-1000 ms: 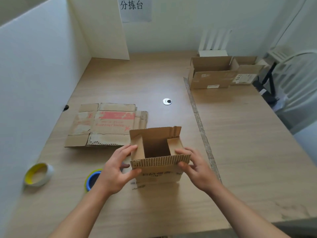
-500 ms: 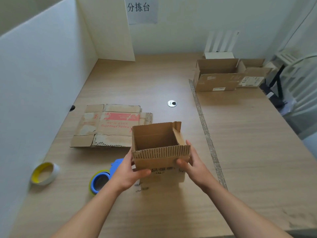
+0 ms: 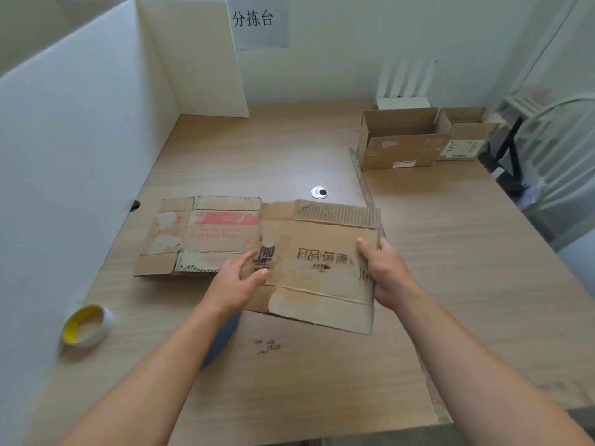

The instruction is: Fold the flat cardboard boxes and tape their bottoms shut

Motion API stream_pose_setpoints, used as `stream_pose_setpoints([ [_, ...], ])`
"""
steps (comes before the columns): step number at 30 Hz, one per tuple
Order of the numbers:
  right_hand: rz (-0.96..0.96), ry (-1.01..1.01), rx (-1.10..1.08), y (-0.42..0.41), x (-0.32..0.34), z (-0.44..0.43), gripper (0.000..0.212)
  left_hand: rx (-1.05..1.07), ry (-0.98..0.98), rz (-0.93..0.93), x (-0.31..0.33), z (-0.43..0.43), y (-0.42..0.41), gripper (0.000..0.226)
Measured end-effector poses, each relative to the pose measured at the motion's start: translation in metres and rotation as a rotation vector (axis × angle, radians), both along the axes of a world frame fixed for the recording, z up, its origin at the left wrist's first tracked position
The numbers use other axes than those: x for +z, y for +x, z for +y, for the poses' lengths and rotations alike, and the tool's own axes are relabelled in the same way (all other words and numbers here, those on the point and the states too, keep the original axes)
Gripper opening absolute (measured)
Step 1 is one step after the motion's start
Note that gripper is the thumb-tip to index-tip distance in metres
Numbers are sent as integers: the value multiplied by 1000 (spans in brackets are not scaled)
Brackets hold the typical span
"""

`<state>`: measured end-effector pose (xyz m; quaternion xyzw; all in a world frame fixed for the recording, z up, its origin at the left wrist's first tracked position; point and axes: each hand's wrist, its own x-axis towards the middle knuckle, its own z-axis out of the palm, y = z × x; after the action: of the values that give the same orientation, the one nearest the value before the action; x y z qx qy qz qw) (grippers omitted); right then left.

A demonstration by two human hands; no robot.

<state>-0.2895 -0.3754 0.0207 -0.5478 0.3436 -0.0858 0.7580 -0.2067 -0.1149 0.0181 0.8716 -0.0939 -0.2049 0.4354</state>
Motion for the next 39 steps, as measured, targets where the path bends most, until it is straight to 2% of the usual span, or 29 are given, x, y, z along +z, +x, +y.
stream_pose_setpoints([
  [5,135,101,-80,1,8,-22,33,-30,-18,155,22,6,2,40],
  [7,167,92,-76,-1,6,-27,39,-41,-100,248,26,8,-5,27],
  [10,167,123,-47,-8,5,-28,48,-51,-242,362,30,9,-19,27],
  [13,192,178,-47,-17,-3,-25,52,36,-381,355,20,16,-22,29],
  [15,232,252,-8,-25,-12,-22,44,169,-536,343,12,22,-22,27],
  [18,281,366,7,-37,-22,-16,24,158,-750,327,7,27,-29,38],
  [20,287,395,-58,-39,-24,-12,13,109,-747,262,7,21,-34,45],
  [22,290,381,-62,-39,-26,-10,31,25,-585,115,8,13,-39,49],
  [24,292,334,-17,-38,-23,-6,53,-25,-430,-42,5,8,-42,44],
  [25,288,306,19,-38,-21,-5,55,-34,-373,-113,3,7,-42,43],
  [27,258,263,103,-40,-13,-2,50,-44,-272,-234,0,6,-40,44],
  [29,203,183,178,-42,-4,2,45,-45,-234,-268,-3,6,-39,47],
  [33,53,-175,381,-47,-2,14,45,-14,-209,-324,-4,5,-44,52],
  [39,-33,-704,489,-54,-14,17,65,-56,-137,-333,-6,7,-45,72],
])
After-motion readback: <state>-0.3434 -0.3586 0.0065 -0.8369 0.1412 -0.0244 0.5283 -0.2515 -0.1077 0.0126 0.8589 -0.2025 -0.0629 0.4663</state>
